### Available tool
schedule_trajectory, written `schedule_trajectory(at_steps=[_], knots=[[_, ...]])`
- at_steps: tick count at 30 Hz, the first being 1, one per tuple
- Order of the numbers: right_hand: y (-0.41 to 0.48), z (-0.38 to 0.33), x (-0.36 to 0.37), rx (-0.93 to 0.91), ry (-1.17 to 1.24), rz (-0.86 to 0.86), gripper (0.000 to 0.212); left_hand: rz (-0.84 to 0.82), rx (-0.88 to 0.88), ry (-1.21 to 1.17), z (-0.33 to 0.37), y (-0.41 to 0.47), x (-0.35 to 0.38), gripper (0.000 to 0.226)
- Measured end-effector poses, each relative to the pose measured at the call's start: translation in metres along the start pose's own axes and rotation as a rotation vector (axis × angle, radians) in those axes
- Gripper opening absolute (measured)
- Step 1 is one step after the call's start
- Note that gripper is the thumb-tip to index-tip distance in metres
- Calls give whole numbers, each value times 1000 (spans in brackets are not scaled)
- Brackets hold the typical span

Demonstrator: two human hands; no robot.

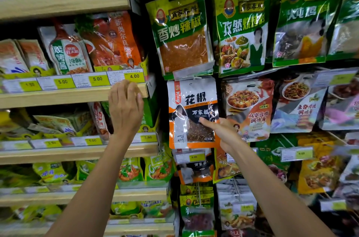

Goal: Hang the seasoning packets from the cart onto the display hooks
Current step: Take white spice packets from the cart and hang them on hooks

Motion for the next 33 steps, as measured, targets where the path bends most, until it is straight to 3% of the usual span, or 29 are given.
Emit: schedule_trajectory(at_steps=[2,3,8,13,19,23,29,31,33], knots=[[3,1,3,9,-32,-9,24,-2,-2,1,0,0,0,32],[4,1,3,1,-55,-8,16,-3,-4,2,0,0,0,32],[5,-3,0,-34,-177,17,43,-18,-1,3,1,0,-2,31],[-5,-4,-7,-73,-251,21,45,-59,1,14,4,0,-4,32],[-16,10,-31,-81,-394,56,30,-36,4,12,5,1,-6,28],[-18,15,-49,-111,-508,97,42,-40,-15,-5,7,0,-6,29],[-15,3,-45,-254,-531,90,40,87,28,-101,43,-31,-25,26],[-11,-2,-37,-283,-501,59,47,-25,19,-232,68,-52,-12,27],[-5,-4,-29,-290,-466,34,59,-221,-145,-377,78,-70,13,37]])
Point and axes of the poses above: each hand's wrist, its own y-axis towards the middle knuckle, its own x-axis out of the palm, z = x × y, the point moved 8 cm from there along y, towards the middle knuckle, and after that the axes turned 6 degrees about -x, right-handed, at the moved point
